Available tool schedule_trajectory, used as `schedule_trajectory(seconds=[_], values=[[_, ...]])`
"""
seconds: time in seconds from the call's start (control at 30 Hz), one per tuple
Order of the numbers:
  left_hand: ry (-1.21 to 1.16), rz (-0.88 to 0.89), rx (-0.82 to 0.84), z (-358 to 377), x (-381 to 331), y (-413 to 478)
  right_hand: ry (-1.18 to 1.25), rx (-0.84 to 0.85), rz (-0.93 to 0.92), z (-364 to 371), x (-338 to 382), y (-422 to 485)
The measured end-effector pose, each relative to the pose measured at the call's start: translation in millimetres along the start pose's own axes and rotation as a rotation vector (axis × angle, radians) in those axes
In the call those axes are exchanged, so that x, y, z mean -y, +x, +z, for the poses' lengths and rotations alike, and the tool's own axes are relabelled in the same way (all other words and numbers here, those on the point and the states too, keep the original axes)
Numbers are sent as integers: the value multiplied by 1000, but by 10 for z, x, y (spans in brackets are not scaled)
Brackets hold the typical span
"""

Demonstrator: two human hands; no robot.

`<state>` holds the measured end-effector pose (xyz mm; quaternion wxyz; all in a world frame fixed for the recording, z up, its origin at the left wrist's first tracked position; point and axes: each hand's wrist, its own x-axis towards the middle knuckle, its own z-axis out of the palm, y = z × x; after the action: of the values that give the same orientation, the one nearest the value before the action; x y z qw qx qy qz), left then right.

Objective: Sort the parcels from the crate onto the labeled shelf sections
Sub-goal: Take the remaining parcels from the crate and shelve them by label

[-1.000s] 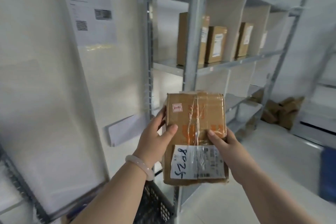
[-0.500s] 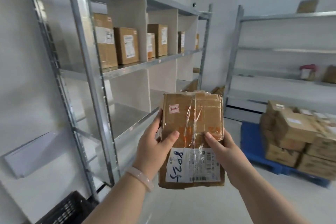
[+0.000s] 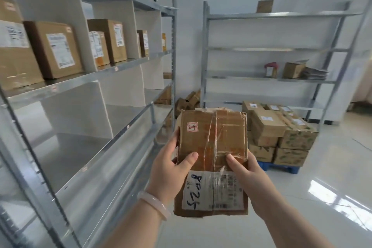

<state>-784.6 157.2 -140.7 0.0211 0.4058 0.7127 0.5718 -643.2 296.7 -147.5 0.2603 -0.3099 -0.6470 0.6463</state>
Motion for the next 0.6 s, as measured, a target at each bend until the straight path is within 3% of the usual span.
schedule_trajectory(seconds=[0.37, 0.6], values=[[-78, 102, 125, -122, 699, 1323, -36, -200, 34, 551, 186, 1022], [-150, 80, 211, 225, 971, 1946, -59, -306, 67, 456, 157, 1627]])
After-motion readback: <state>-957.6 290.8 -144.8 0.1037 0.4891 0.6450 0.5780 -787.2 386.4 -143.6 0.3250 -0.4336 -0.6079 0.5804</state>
